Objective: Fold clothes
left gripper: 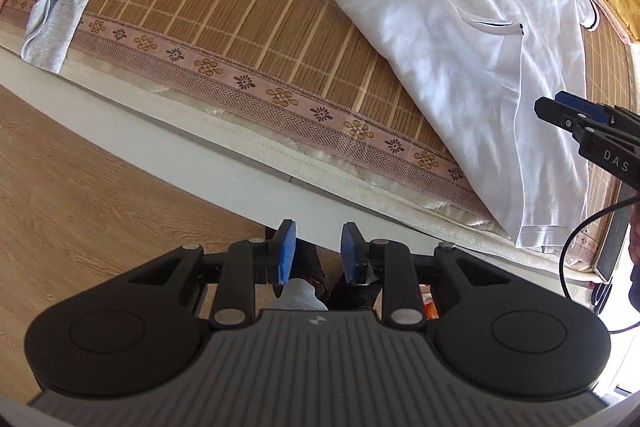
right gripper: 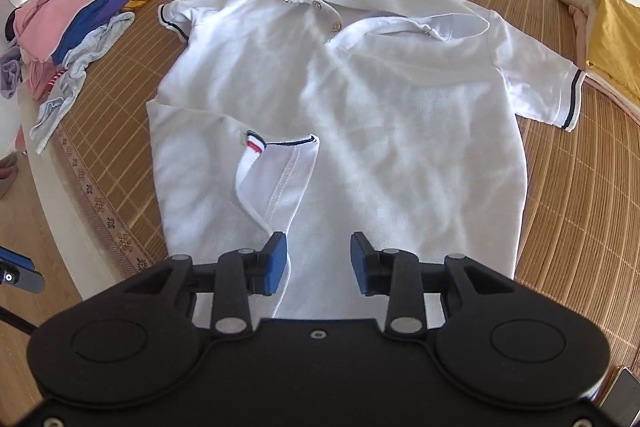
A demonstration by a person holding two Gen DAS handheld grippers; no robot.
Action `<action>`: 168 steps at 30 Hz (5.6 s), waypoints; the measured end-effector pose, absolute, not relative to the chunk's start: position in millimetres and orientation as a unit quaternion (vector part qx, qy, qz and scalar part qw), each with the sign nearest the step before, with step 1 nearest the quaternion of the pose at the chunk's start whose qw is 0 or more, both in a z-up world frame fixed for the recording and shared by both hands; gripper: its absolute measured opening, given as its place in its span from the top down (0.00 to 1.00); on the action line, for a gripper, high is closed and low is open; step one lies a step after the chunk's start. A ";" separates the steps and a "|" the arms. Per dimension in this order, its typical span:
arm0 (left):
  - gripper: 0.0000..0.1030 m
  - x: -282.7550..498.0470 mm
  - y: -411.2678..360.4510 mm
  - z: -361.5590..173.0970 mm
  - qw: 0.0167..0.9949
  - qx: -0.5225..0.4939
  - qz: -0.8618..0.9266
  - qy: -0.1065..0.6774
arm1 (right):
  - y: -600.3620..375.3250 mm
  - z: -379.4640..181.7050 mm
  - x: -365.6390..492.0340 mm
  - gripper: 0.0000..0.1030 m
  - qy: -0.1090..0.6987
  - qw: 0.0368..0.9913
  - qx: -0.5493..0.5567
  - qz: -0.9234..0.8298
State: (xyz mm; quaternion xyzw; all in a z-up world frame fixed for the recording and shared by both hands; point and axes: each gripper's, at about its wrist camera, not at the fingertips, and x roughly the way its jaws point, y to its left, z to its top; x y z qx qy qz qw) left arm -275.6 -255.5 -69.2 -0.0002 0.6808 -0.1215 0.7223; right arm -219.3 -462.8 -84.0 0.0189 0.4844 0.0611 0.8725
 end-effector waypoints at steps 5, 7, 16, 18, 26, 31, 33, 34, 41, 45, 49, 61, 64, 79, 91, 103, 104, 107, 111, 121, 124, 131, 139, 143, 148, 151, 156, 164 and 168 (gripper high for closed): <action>0.72 -275.6 -262.3 -66.8 0.724 0.007 -0.129 0.678 | -446.6 -74.1 -220.5 0.55 0.467 0.878 0.016 0.102; 0.72 -274.8 -261.4 -66.2 0.724 0.010 -0.127 0.678 | -440.1 -74.2 -212.8 0.46 0.460 0.881 0.025 0.107; 0.72 -277.9 -247.3 -66.3 0.725 -0.001 -0.112 0.680 | -455.5 -106.1 -166.1 0.49 0.500 0.856 0.118 0.059; 0.72 -279.9 -245.9 -67.4 0.723 -0.006 -0.111 0.681 | -459.4 -110.2 -164.1 0.57 0.504 0.852 0.130 0.063; 0.72 -286.7 -240.3 -61.1 0.727 -0.004 -0.114 0.677 | -456.5 -102.0 -174.4 0.97 0.491 0.853 0.154 0.089; 0.72 -290.5 -218.9 -51.8 0.727 0.009 -0.093 0.680 | -404.7 -63.9 -190.9 0.97 0.451 0.865 0.119 0.188; 0.71 -290.5 -208.8 -49.9 0.721 -0.001 -0.084 0.688 | -377.5 -62.3 -197.3 0.96 0.450 0.856 0.093 0.235; 0.71 -290.3 -204.7 -48.8 0.718 -0.009 -0.079 0.692 | -362.0 -64.6 -199.6 0.93 0.456 0.847 0.081 0.262; 0.71 -289.6 -208.8 -44.9 0.722 -0.001 -0.084 0.686 | -332.9 -79.6 -214.5 0.61 0.488 0.805 0.100 0.323; 0.71 -287.3 -220.5 -49.7 0.722 -0.015 -0.092 0.686 | -364.6 -70.3 -219.2 0.58 0.489 0.806 0.132 0.307; 0.70 -289.1 -234.6 -52.7 0.721 -0.001 -0.109 0.684 | -386.9 -61.1 -229.4 0.48 0.500 0.788 0.152 0.327; 0.62 -287.4 -244.8 -56.0 0.716 0.009 -0.118 0.688 | -396.7 -88.7 -239.9 0.46 0.507 0.839 -0.033 0.197; 0.62 -288.0 -243.1 -53.8 0.718 0.009 -0.116 0.687 | -381.4 -95.6 -240.7 0.46 0.480 0.834 -0.139 0.235; 0.60 -293.2 -235.5 -56.7 0.723 -0.021 -0.095 0.684 | -336.1 -131.7 -232.9 0.58 0.473 0.803 -0.172 0.319; 0.60 -312.5 -209.7 -58.3 0.711 -0.010 -0.063 0.701 | -331.7 -107.2 -222.7 0.90 0.500 0.790 -0.062 0.349; 0.58 -311.7 -196.7 -47.7 0.720 -0.047 -0.032 0.691 | -286.1 -117.9 -218.2 0.75 0.516 0.778 0.050 0.356; 0.58 -310.8 -201.4 -47.2 0.723 -0.043 -0.038 0.689 | -295.3 -116.4 -217.2 0.73 0.516 0.780 0.060 0.348; 0.58 -307.9 -215.8 -46.6 0.727 -0.029 -0.056 0.684 | -333.5 -106.1 -213.7 0.68 0.508 0.799 0.077 0.312; 0.58 -299.6 -233.7 -49.2 0.727 -0.024 -0.077 0.681 | -392.1 -92.3 -208.7 0.60 0.501 0.826 0.096 0.241; 0.58 -233.4 -299.2 -47.3 0.744 -0.050 -0.108 0.657 | -541.6 -97.7 -223.9 0.41 0.479 0.845 0.232 -0.046; 0.58 -213.0 -327.4 -46.0 0.749 -0.050 -0.132 0.647 | -562.9 -101.4 -235.6 0.40 0.481 0.827 0.283 -0.072; 0.58 -180.1 -382.7 -40.6 0.768 -0.012 -0.183 0.613 | -563.2 -94.8 -242.7 0.29 0.473 0.842 0.253 -0.062; 0.58 -127.5 -412.1 -35.8 0.769 -0.005 -0.191 0.609 | -572.3 -98.9 -226.0 0.26 0.476 0.822 0.308 -0.058; 0.51 -90.1 -434.5 -34.9 0.777 0.007 -0.203 0.595 | -570.5 -95.1 -211.1 0.23 0.474 0.824 0.305 -0.052; 0.50 -41.3 -469.7 -48.7 0.779 0.032 -0.218 0.587 | -573.5 -94.2 -193.6 0.22 0.451 0.833 0.313 -0.067; 0.50 -18.7 -489.6 -60.1 0.776 0.060 -0.235 0.583 | -571.4 -85.9 -185.4 0.22 0.430 0.854 0.278 -0.091; 0.50 7.2 -508.5 -75.4 0.760 0.057 -0.289 0.579 | -572.8 -75.5 -167.4 0.22 0.404 0.874 0.255 -0.088; 0.50 63.9 -516.8 -73.9 0.782 0.046 -0.322 0.531 | -571.5 -82.0 -132.0 0.22 0.410 0.873 0.258 -0.064; 0.49 94.5 -514.5 -65.7 0.790 0.028 -0.325 0.520 | -556.3 -83.1 -111.7 0.22 0.433 0.878 0.198 -0.037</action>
